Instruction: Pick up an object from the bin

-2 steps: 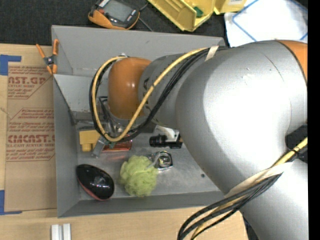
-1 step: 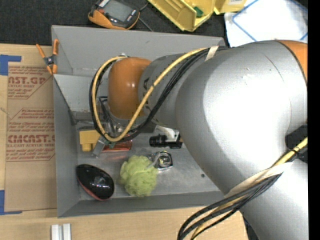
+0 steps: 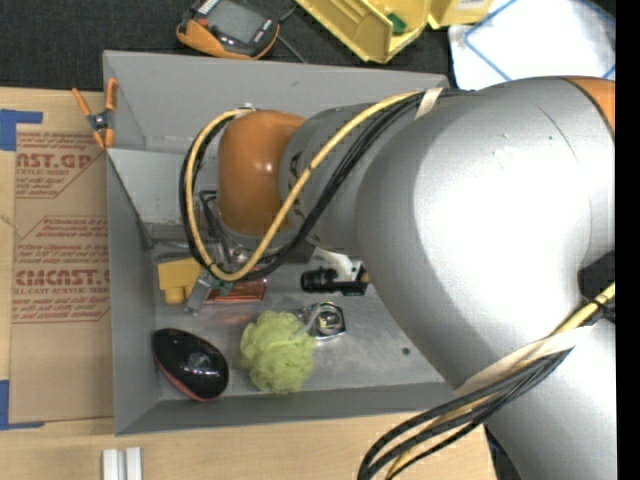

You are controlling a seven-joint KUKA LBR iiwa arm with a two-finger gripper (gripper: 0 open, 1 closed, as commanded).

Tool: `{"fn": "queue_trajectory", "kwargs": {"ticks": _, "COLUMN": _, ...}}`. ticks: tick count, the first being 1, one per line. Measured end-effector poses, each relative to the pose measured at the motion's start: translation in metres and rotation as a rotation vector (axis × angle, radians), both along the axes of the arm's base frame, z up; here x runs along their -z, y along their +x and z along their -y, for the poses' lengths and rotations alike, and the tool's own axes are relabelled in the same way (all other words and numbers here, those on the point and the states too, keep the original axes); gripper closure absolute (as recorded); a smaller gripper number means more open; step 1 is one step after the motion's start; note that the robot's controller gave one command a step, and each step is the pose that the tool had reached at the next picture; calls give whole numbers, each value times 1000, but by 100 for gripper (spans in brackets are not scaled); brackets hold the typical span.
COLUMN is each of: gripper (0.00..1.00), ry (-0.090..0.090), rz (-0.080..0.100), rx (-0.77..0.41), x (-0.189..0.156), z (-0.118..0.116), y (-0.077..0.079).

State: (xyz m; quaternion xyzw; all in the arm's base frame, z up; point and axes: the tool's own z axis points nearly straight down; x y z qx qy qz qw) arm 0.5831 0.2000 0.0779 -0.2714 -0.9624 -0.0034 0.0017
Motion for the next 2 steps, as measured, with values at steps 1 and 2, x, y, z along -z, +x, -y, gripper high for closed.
{"fn": "queue_trajectory", "kwargs": {"ticks": 1, "gripper": 100, "ry": 1, "rz": 0, "rx": 0, "x": -22, "z": 0, "y": 0}}
{"fn": "queue_trajectory", "kwargs": {"ticks": 2, "gripper": 100, "ry": 1, "rz": -1, "rx": -1, "x": -46, "z": -1, "y": 0}}
